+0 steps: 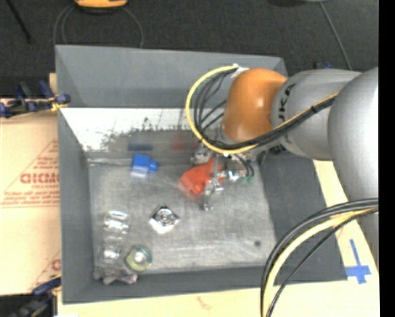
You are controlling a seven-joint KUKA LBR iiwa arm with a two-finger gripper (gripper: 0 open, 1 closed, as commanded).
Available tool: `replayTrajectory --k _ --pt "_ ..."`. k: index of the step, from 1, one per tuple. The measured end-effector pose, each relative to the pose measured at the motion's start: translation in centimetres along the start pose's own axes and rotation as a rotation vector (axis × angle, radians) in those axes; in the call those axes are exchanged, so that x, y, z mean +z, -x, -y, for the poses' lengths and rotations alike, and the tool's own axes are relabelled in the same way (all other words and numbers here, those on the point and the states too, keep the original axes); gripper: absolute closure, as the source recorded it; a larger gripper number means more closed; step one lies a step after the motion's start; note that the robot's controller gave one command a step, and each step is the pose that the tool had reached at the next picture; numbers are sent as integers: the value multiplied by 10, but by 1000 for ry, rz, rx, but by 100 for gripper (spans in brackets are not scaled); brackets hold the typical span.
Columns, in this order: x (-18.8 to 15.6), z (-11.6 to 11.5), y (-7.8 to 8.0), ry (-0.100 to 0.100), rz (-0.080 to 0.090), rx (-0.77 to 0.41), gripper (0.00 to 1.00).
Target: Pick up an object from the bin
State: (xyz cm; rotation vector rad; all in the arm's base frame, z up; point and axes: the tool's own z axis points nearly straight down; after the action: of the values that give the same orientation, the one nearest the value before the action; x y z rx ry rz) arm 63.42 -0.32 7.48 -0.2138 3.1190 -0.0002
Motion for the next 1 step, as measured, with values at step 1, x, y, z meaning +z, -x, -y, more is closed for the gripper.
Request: replayTrajectory --k 1 --pt "-19 5 -24 1 -12 -275 0"
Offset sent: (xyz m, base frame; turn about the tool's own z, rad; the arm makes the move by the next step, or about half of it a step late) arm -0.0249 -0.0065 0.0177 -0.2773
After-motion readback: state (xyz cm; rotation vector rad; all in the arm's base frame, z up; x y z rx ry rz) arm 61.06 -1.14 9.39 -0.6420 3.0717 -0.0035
